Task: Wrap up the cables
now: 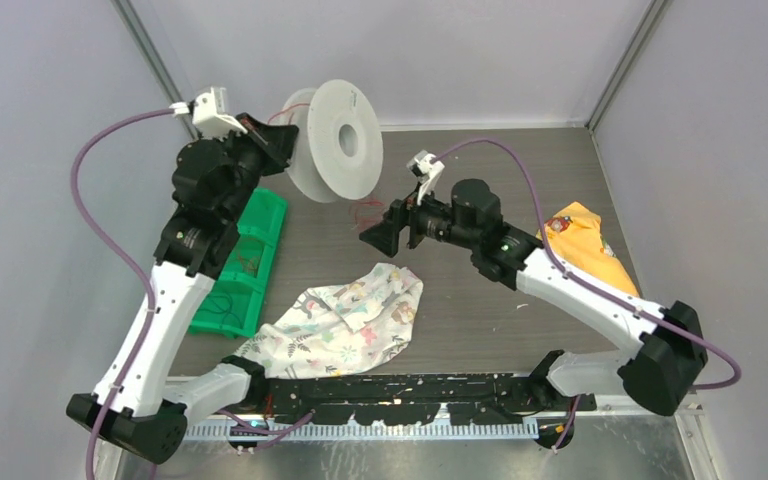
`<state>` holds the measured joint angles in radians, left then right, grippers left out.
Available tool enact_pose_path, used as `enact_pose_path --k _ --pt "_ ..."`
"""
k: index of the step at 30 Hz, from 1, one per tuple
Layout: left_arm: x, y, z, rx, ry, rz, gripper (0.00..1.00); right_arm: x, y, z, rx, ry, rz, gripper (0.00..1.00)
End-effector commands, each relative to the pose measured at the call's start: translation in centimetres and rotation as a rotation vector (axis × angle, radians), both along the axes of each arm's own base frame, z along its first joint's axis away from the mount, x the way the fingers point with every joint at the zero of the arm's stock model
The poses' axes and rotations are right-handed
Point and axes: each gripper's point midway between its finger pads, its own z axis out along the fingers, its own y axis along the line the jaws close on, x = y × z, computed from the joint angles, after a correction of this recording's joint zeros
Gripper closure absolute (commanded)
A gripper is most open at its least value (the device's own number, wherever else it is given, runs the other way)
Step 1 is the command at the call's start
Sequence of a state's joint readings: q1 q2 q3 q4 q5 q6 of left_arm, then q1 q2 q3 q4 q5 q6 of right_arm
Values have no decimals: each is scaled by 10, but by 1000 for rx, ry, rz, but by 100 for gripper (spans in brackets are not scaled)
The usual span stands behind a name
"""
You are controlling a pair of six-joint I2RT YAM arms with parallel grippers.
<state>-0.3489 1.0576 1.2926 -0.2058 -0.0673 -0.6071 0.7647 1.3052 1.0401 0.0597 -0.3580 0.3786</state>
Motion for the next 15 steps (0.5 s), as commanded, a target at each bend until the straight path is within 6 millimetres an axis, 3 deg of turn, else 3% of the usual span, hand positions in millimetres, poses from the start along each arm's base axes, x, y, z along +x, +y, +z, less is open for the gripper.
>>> enact_pose_path --k 1,6,15 --pt "-34 25 115 -61 -322 66 99 21 -25 46 51 -305 -145 6" --pt "-53 30 157 -73 -416 59 100 47 -29 42 53 -408 -255 1" --pt "-67 32 187 -96 -476 49 100 88 -2 30 152 -440 -327 1"
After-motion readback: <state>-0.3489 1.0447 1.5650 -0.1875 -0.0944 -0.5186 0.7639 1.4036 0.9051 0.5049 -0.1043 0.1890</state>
